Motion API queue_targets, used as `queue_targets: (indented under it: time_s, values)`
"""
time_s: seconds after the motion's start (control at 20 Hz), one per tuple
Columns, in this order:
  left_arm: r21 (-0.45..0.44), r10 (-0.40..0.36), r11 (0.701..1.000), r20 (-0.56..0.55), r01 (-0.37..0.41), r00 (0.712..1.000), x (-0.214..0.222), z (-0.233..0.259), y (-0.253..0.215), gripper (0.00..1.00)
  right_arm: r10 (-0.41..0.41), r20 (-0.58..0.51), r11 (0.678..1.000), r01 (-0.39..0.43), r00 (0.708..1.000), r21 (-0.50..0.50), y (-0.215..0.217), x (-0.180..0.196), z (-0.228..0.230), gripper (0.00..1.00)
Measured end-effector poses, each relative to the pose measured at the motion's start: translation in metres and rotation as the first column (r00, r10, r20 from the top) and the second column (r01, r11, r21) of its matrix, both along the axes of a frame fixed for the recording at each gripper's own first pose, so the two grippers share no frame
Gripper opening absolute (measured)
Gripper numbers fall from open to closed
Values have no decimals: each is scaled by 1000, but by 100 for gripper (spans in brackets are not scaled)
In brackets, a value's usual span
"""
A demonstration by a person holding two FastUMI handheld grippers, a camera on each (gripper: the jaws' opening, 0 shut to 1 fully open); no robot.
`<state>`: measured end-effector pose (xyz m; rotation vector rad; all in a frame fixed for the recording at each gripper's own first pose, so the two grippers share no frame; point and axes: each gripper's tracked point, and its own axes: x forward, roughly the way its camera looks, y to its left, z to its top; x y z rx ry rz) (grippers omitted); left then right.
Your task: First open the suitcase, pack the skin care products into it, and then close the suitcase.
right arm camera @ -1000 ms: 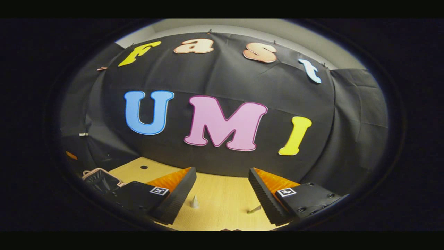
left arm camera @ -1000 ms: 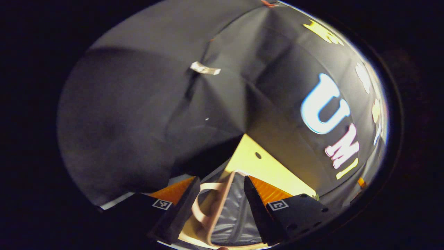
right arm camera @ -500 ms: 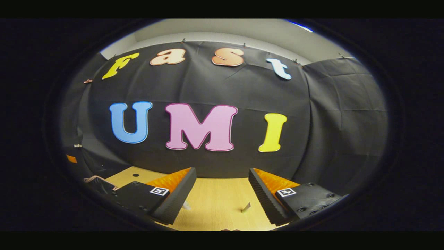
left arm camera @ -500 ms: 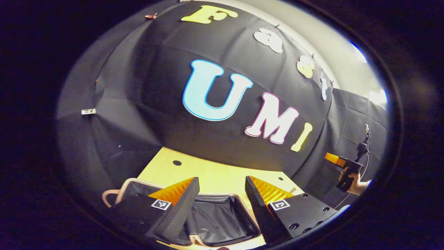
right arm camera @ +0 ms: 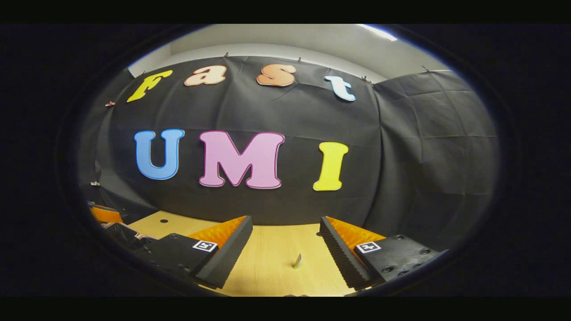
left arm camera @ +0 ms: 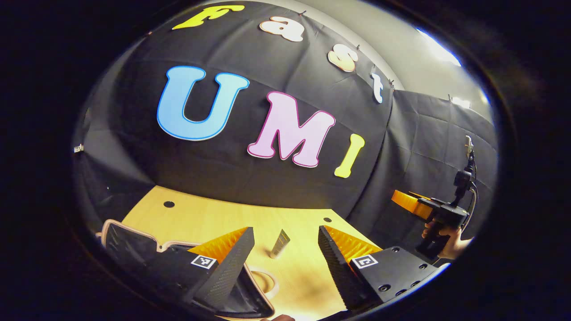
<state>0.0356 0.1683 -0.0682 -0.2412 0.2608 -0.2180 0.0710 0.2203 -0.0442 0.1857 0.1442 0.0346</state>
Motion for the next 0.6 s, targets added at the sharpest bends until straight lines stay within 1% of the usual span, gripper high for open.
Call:
queue_targets:
  time_s: [0.15,0.2,0.25,0.35,0.4,0.5,0.6]
  values:
    - [8,-16,1000,-71,17,997,25,-39,-29,95,45,-25,999,-44,999,25,7,4,-13,96]
    - [21,-23,999,-95,25,995,38,-53,-40,95,61,-27,998,-61,998,22,8,7,-15,94]
    - [37,-28,999,-112,32,993,51,-66,-50,95,78,-32,997,-78,996,18,7,10,-19,96]
    - [67,-19,997,-176,32,984,75,-102,-60,95,105,-61,994,-103,993,27,1,16,-28,94]
    - [64,-16,997,-208,30,978,86,-119,-65,95,103,-76,994,-100,992,41,-6,19,-32,96]
    - [64,7,998,-266,10,964,110,-155,-69,95,125,-102,990,-118,987,73,-13,25,-38,96]
    - [117,42,993,-305,-7,951,133,-188,-64,95,142,-115,990,-141,983,12,-25,33,-48,96]
